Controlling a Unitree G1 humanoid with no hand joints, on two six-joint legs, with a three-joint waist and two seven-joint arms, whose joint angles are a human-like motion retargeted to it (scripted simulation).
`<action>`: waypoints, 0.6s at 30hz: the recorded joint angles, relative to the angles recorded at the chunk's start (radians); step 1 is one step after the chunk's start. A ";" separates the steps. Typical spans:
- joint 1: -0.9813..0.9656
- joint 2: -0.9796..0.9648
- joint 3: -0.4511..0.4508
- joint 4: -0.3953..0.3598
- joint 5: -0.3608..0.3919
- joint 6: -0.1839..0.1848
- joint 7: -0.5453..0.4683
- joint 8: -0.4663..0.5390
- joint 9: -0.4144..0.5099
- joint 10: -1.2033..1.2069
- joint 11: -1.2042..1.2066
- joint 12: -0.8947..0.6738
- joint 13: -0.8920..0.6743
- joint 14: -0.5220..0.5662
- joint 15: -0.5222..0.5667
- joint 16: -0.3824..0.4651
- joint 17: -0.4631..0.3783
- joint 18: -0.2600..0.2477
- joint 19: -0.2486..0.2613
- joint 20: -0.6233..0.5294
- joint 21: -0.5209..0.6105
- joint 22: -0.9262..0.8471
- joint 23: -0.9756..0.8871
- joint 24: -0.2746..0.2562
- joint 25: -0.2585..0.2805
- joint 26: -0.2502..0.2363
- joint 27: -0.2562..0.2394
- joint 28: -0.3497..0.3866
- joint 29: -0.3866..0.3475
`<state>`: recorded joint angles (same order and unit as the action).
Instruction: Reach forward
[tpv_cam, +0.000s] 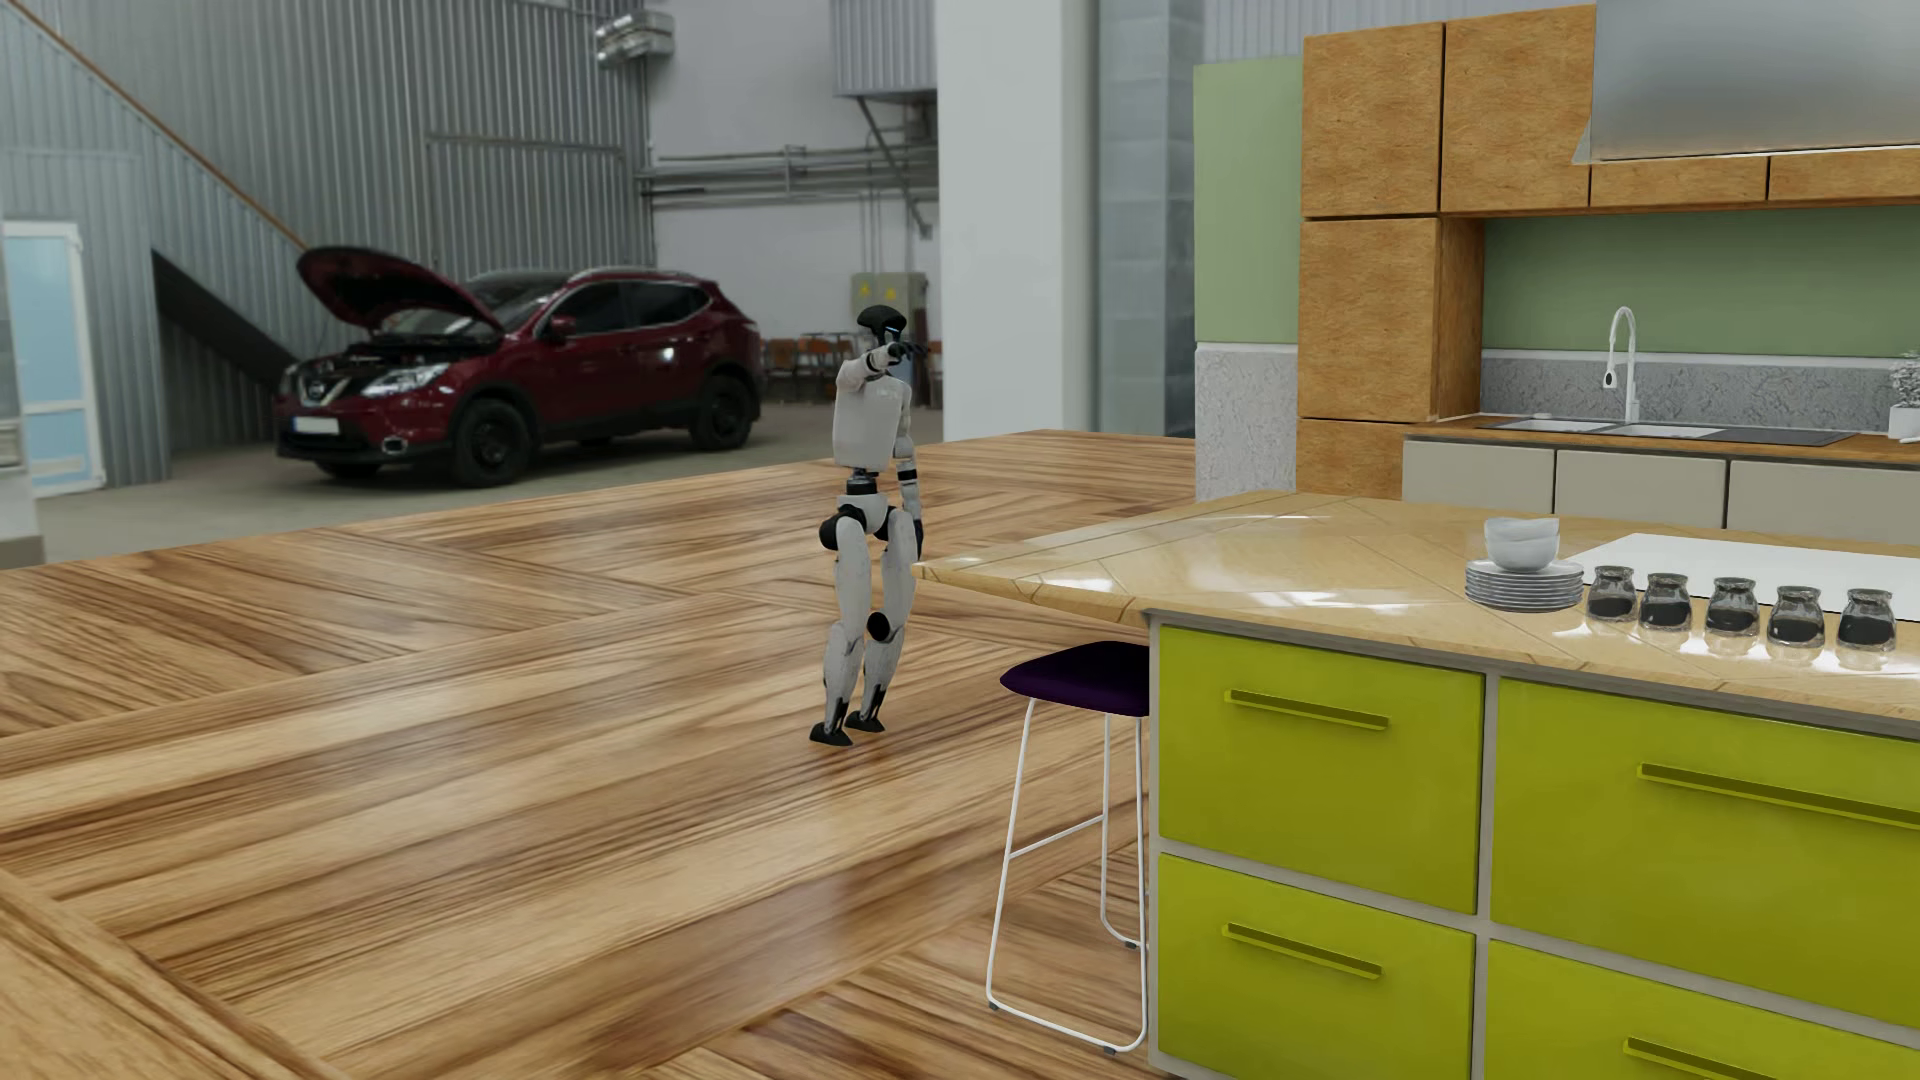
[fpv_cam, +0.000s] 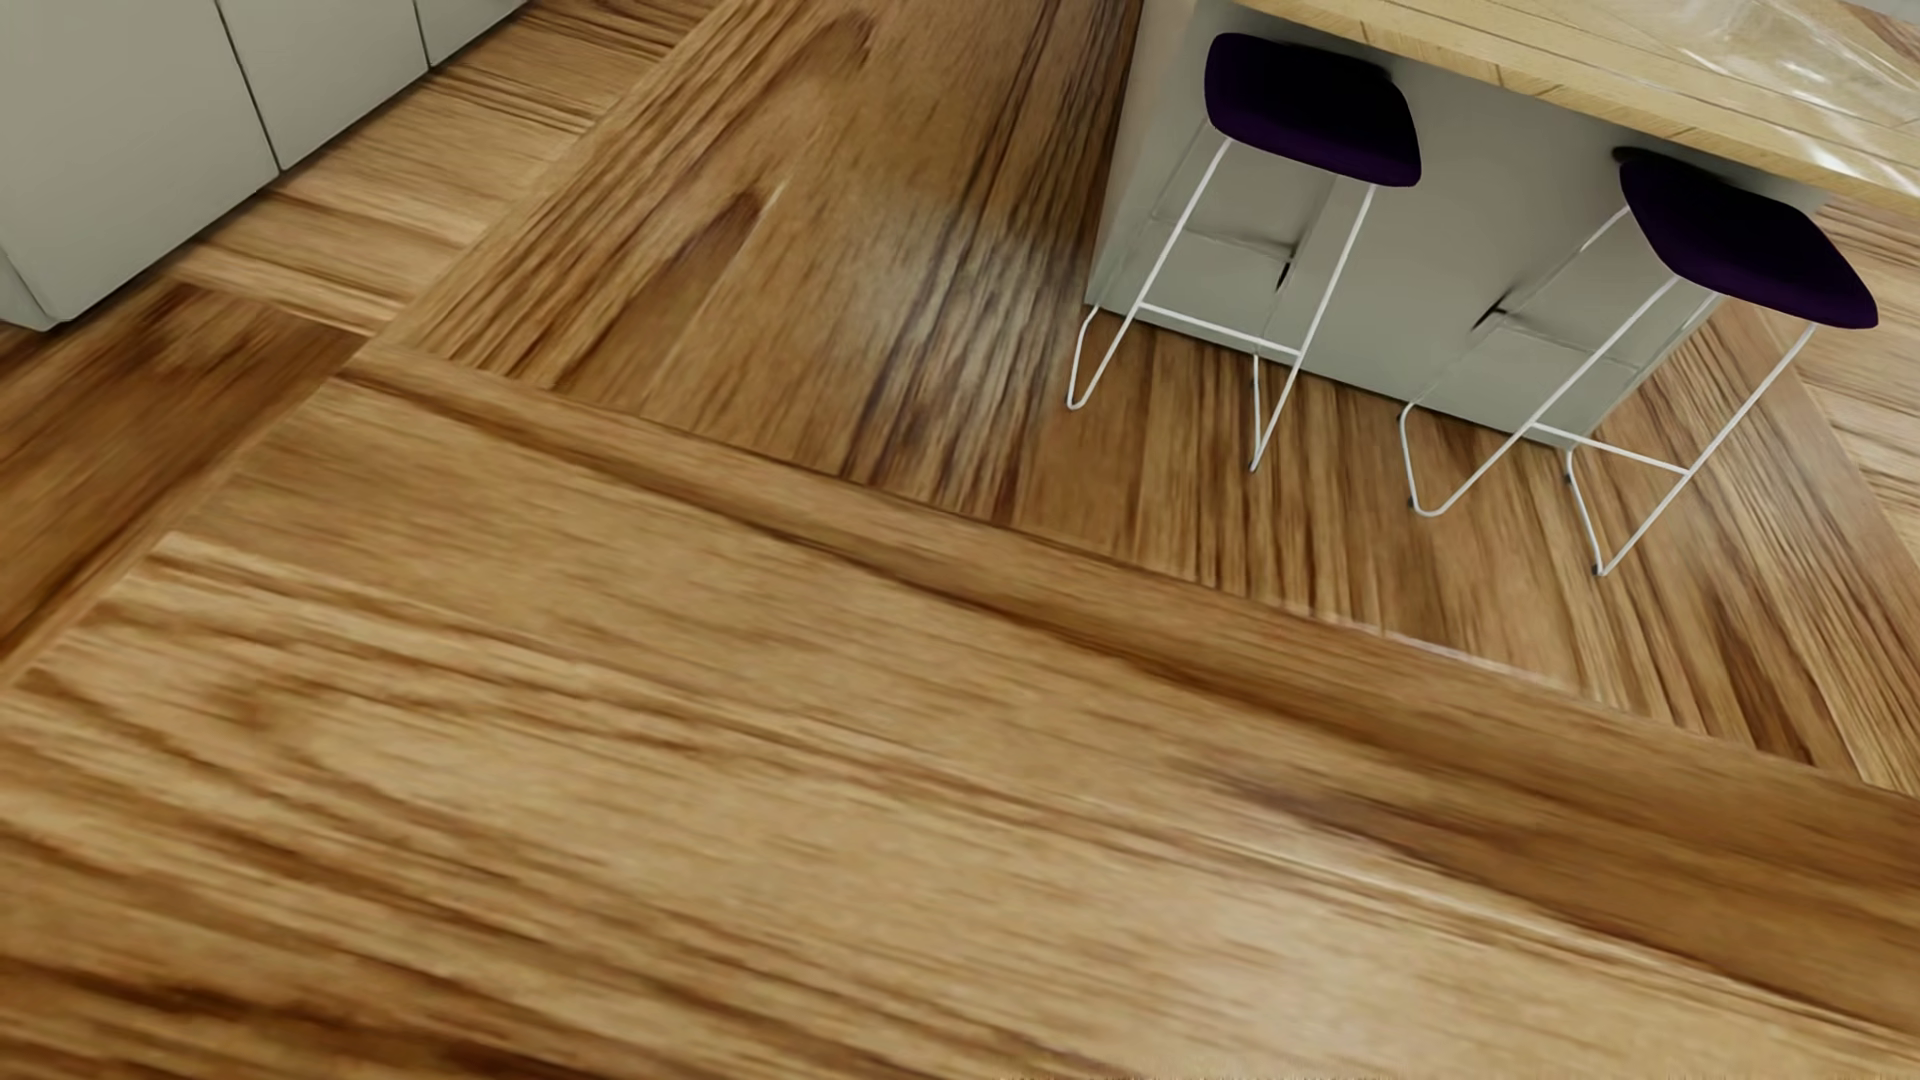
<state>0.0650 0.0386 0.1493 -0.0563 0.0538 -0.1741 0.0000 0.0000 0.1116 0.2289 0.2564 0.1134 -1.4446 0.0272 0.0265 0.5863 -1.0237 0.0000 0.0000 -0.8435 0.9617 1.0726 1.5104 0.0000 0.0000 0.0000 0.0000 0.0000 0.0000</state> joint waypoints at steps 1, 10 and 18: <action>0.001 0.000 0.001 0.000 0.000 0.000 0.000 0.000 -0.001 -0.004 0.000 0.000 -0.003 0.003 -0.002 0.001 0.000 0.000 0.000 0.004 0.000 0.000 0.001 0.000 0.000 0.000 0.000 0.000 0.000; 0.004 0.003 -0.002 -0.004 -0.003 -0.002 0.000 0.000 -0.008 -0.004 -0.002 -0.017 -0.003 0.001 0.002 0.003 -0.005 0.000 0.000 0.015 0.000 -0.003 0.000 0.000 0.000 0.000 0.000 0.000 0.000; 0.008 0.010 0.007 -0.004 -0.003 0.005 0.000 0.000 -0.009 0.010 0.001 0.000 -0.004 -0.014 0.000 0.004 -0.013 0.000 0.000 0.003 0.000 -0.005 -0.004 0.000 0.000 0.000 0.000 0.000 0.000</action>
<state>0.0732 0.0485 0.1562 -0.0606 0.0504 -0.1688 0.0000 0.0000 0.1030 0.2393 0.2571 0.1131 -1.4484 0.0128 0.0262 0.5905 -1.0368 0.0000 0.0000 -0.8409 0.9617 1.0672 1.5063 0.0000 0.0000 0.0000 0.0000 0.0000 0.0000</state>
